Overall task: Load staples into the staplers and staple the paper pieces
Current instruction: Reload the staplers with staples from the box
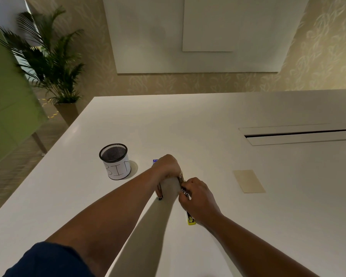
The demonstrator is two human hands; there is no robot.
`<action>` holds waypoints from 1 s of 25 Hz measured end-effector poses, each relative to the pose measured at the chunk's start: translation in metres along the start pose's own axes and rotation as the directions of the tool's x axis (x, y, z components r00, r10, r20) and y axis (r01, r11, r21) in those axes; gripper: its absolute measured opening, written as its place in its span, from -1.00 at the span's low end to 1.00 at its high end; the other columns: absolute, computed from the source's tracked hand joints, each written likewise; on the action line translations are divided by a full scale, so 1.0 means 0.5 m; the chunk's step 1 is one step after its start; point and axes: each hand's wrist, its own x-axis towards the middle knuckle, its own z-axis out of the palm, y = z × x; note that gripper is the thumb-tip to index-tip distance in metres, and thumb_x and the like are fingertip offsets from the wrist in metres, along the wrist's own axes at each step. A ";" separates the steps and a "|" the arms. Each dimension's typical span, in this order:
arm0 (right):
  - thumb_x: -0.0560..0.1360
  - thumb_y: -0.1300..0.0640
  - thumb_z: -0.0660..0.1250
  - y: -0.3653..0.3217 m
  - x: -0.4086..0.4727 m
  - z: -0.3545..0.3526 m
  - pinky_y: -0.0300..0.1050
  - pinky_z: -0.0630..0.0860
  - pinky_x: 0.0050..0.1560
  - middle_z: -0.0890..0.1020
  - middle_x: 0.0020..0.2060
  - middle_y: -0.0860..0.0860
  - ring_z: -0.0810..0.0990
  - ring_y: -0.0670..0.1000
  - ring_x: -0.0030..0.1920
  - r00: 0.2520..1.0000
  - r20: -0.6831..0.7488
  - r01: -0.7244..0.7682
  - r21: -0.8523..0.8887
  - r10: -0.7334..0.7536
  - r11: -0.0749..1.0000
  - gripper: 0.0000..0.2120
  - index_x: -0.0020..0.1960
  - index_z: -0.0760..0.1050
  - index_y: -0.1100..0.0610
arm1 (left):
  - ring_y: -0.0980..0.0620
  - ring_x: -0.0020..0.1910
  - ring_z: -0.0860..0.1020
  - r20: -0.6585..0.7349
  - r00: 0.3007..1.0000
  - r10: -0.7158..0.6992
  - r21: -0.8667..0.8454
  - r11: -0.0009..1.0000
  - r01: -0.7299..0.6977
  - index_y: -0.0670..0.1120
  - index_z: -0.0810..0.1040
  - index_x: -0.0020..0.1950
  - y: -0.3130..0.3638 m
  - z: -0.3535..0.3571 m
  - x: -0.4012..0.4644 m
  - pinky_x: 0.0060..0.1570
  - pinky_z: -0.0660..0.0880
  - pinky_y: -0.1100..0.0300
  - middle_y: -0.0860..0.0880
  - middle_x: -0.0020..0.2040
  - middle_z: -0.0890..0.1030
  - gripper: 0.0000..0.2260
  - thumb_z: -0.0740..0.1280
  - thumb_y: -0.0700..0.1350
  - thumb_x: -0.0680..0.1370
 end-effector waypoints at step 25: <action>0.31 -0.24 0.29 -0.042 -0.041 -0.045 -0.03 0.52 -0.23 0.54 -0.34 -0.07 0.54 -0.05 -0.28 0.970 0.007 -0.245 0.029 0.244 0.969 -0.63 0.01 0.39 -0.08 | 0.03 0.08 0.61 -0.362 0.928 0.088 -0.196 0.966 -0.167 -0.07 0.68 0.08 -0.020 0.037 -0.120 0.01 0.48 0.18 0.04 0.10 0.68 -0.82 0.31 -0.22 0.56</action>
